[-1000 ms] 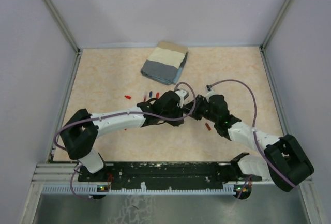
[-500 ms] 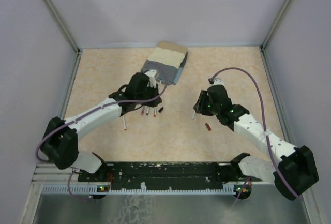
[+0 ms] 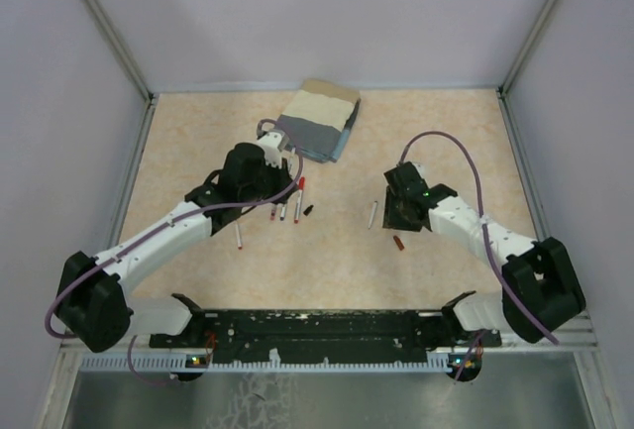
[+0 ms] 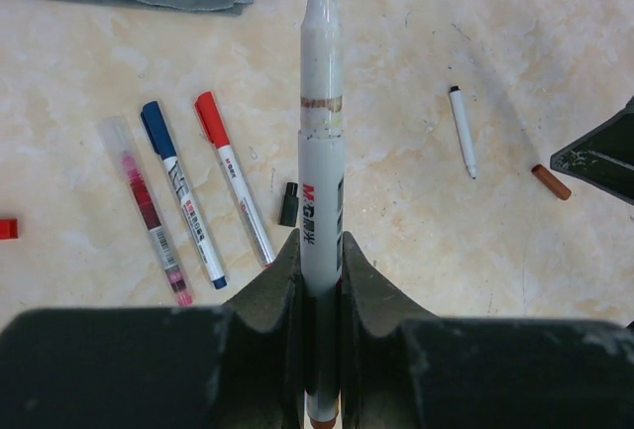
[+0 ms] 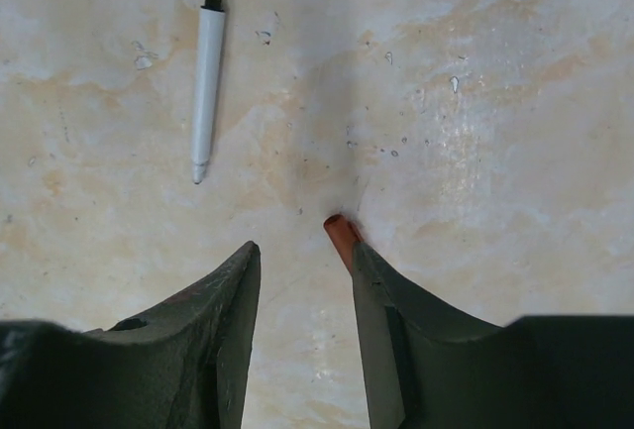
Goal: Insert the pens into the pen caps
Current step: Pick up the pen cap from the center of the board.
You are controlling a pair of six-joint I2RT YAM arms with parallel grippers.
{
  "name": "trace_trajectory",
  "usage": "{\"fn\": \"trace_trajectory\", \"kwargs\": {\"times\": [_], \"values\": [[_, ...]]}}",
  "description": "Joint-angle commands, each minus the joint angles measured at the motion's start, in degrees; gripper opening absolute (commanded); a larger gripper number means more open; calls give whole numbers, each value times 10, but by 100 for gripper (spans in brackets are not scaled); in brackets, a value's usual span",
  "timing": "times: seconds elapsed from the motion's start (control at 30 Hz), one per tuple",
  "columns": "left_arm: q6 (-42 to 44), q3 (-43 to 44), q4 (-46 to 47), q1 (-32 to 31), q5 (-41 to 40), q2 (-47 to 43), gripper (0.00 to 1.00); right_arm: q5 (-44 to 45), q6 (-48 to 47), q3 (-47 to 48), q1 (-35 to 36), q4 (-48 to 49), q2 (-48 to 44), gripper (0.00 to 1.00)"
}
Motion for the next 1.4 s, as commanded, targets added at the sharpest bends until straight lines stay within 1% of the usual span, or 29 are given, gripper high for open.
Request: {"fn": "trace_trajectory", "kwargs": {"times": [0.0,0.1,0.3,0.6,0.7,0.83,1.03,1.27,1.37], "values": [[6,-9,12,4,4,-3,0,-19,8,18,-14,19,34,44],[8,-7,5,4,-8,-4,0,-31,3,13,-18,40,49,47],[13,-4,-1,6,-15,-5,0,-61,-11,3,-24,65,70,48],[12,3,-6,8,-7,3,0,-25,-24,-6,-25,64,97,49],[12,5,-7,8,-4,6,0,-28,-28,-7,-25,68,103,49],[9,5,-7,8,-2,9,0,-54,-34,-11,-25,69,109,49],[4,1,-4,8,-4,13,0,-116,-48,-26,-25,65,101,49],[1,-1,0,8,6,24,0,-193,-67,-36,-25,57,90,53],[0,0,-2,8,14,31,0,-206,-69,-36,-24,43,87,54]]}}
